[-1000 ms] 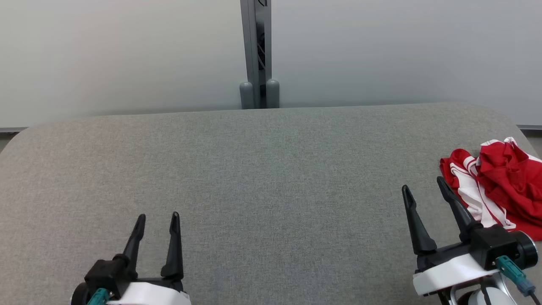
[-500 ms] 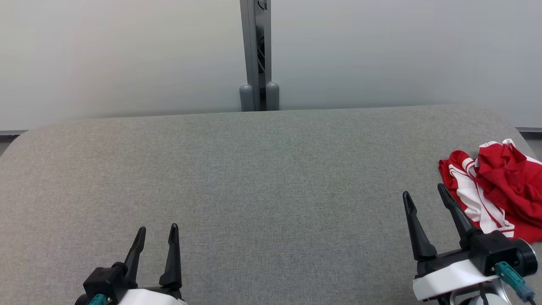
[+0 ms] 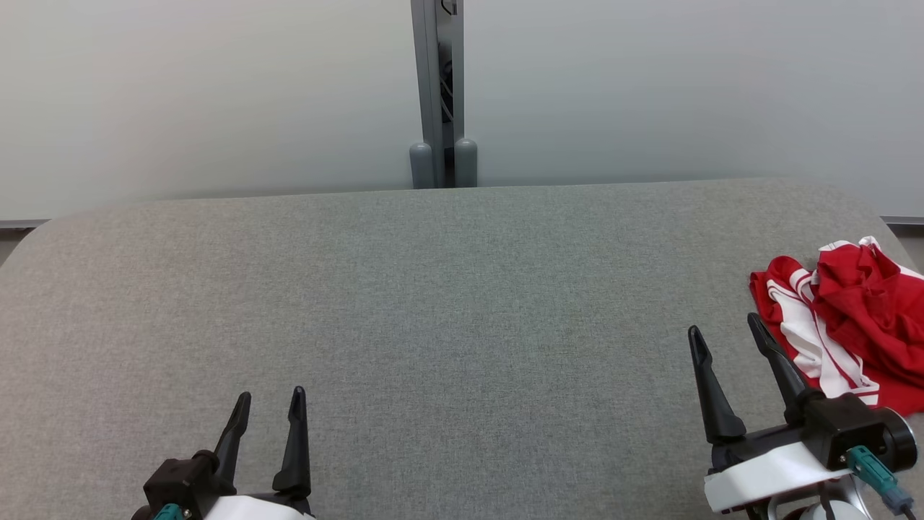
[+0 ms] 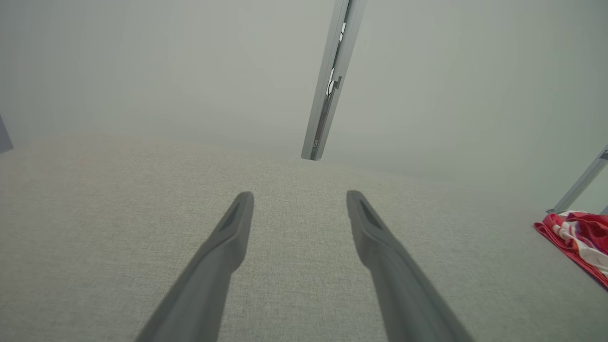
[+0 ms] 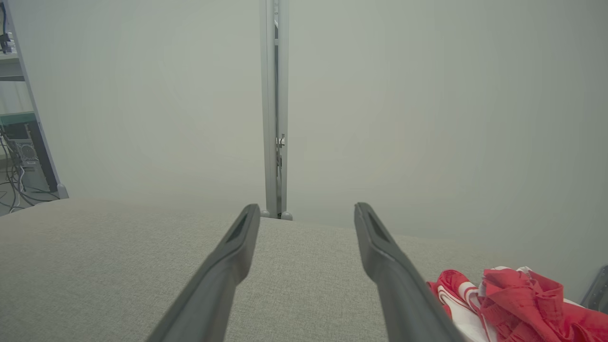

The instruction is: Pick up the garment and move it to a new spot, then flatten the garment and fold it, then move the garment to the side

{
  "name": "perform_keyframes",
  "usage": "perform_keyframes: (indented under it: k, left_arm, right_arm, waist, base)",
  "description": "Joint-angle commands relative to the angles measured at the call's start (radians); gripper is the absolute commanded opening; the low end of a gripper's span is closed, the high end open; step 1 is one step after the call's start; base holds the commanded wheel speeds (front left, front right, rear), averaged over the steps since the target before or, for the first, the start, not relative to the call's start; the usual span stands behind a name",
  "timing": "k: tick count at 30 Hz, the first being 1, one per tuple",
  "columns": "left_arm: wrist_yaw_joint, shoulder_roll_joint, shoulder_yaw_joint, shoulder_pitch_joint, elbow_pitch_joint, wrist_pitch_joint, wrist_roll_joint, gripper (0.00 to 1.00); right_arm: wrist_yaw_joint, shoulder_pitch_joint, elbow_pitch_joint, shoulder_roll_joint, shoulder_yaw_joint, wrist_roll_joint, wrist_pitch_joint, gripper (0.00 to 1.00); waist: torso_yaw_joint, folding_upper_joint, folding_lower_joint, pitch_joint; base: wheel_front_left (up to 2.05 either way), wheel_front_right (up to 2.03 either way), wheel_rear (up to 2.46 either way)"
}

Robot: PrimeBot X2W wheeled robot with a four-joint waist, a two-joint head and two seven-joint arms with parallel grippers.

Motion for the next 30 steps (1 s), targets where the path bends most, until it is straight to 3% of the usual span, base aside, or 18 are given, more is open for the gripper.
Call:
perform_keyframes:
  k: [1,30]
  left_arm:
    - [-0.003,0.004,0.003,0.005,0.001,-0.003,-0.001,1.00]
    - [0.003,0.004,0.005,-0.011,0.012,-0.003,-0.028,1.00]
  right_arm:
    - [0.000,0.001,0.002,-0.003,-0.001,0.005,-0.001,1.00]
    - [0.000,-0.009,0.016,-0.003,0.007,0.010,-0.001,1.00]
  waist:
    - [0.001,0.0000,0.0000,0.001]
    - [0.013,0.0000,0.0000,0.015]
  base:
    - [0.00,0.00,0.00]
    - [0.00,0.00,0.00]
